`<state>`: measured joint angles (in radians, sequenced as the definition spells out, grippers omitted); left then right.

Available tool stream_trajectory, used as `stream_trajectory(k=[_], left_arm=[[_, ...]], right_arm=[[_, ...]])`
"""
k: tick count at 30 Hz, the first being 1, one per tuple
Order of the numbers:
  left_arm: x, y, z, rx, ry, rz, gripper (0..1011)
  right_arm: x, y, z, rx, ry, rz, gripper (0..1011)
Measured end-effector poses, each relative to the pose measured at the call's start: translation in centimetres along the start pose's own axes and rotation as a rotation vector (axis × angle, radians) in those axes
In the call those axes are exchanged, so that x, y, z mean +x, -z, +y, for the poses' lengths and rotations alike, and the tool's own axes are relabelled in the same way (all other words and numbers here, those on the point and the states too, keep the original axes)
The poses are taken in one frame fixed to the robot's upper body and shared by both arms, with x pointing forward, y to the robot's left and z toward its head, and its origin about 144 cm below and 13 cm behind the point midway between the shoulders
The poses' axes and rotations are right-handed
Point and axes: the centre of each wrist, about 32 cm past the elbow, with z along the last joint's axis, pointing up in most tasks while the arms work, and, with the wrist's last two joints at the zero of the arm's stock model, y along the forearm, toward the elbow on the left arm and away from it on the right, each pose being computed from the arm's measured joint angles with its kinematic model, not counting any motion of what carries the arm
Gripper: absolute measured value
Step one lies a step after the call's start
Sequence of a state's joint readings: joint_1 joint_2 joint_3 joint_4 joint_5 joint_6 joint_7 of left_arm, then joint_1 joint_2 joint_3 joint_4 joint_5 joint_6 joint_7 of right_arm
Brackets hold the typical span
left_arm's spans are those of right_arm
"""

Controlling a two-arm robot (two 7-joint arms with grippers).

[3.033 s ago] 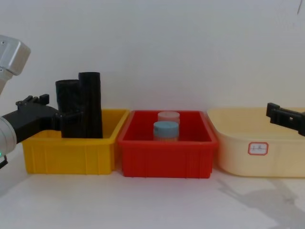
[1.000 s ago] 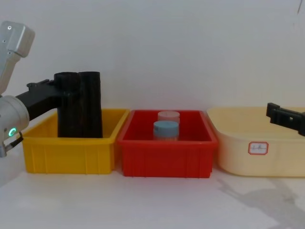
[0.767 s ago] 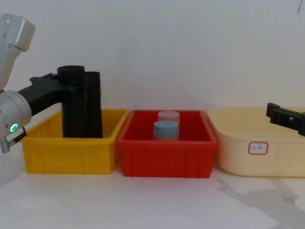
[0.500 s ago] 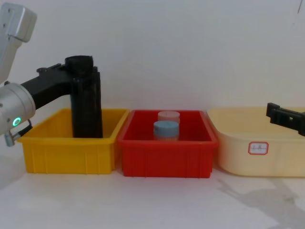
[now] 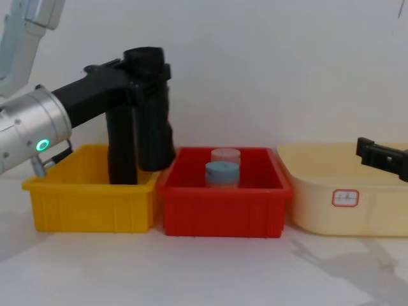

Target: Pick up the garbage bag with the one hand and transfer it to the other hand.

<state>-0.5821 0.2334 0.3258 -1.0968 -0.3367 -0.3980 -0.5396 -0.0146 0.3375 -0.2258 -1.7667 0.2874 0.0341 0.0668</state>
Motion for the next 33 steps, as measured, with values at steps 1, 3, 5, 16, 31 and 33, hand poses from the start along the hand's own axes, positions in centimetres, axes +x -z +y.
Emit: stream_trajectory(k=[1, 3, 5, 16, 31, 33], left_arm=[[-0.2, -0.2, -0.3, -0.013, 0.023, 0.004, 542], [-0.3, -0.3, -0.6, -0.025, 0.042, 0.008, 542], [-0.5, -0.4, -0.9, -0.037, 0.066, 0.013, 542], [-1.9, -1.0, -3.9, -0.12, 0.222, 0.067, 542], [-3.6, -0.5, -8.8, -0.214, 0.385, 0.221, 542], [-3.8, -0.4, -9.3, -0.221, 0.396, 0.239, 542]], right_arm=[[0.0, 0.0, 0.0, 0.0, 0.0, 0.0, 1000], [0.0, 0.0, 0.0, 0.0, 0.0, 0.0, 1000], [0.0, 0.0, 0.0, 0.0, 0.0, 0.0, 1000], [0.0, 0.0, 0.0, 0.0, 0.0, 0.0, 1000], [0.0, 0.0, 0.0, 0.0, 0.0, 0.0, 1000], [0.0, 0.0, 0.0, 0.0, 0.0, 0.0, 1000]])
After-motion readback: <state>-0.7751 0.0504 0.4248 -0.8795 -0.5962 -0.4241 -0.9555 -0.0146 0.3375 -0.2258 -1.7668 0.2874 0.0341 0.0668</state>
